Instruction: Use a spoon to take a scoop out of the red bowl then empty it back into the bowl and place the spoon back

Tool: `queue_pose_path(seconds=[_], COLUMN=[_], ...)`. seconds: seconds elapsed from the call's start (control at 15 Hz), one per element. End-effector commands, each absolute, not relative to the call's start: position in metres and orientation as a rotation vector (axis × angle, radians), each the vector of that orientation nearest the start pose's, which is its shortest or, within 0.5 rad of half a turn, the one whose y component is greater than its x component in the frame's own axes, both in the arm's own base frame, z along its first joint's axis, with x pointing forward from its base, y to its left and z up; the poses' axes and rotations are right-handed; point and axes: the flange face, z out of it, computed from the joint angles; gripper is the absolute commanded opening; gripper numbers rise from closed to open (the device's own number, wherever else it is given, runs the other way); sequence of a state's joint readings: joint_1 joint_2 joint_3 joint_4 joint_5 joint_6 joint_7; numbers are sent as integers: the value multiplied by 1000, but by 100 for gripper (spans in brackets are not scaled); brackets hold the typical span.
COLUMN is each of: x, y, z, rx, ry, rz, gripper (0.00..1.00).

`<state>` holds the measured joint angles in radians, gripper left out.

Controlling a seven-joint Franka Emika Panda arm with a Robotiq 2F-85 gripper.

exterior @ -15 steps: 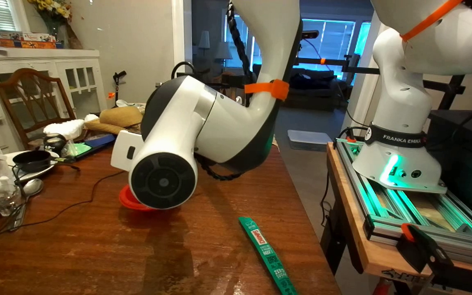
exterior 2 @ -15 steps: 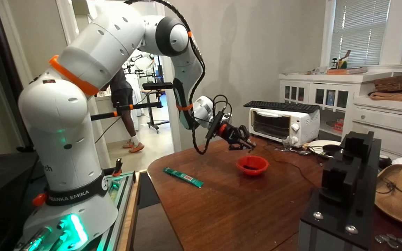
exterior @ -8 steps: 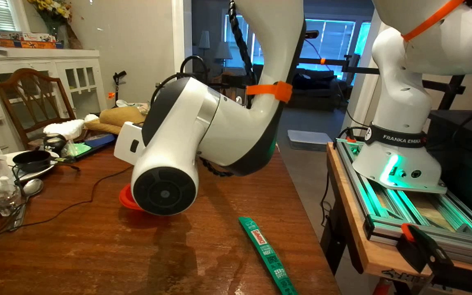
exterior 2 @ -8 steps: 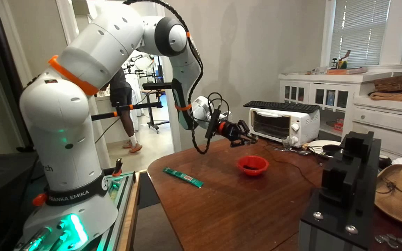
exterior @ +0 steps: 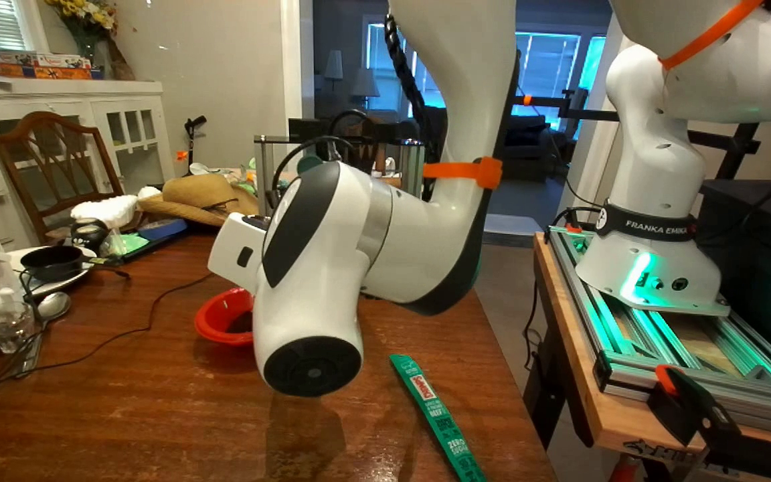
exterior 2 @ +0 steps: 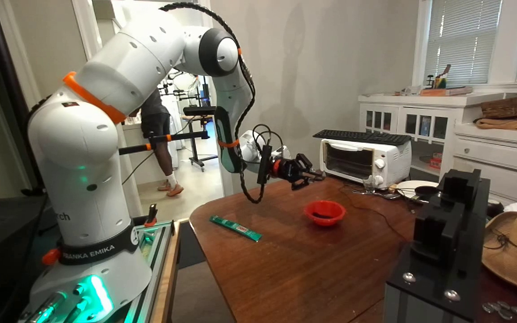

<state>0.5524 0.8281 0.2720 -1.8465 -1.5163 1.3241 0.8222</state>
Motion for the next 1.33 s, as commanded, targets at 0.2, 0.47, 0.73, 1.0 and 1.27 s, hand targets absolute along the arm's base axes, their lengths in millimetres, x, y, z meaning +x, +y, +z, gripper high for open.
queue_pose_path(seconds=[0.2,0.47,0.73,1.0,1.27], x=[450,444,448,457,463], y=[311,309,311,322,330], z=[89,74,62,46,33], rx=[1299,1259,1195,1111,1061], ry=[606,602,634,716,792], rz=[261,239,197,125,52], gripper=[3,3,3,3,3])
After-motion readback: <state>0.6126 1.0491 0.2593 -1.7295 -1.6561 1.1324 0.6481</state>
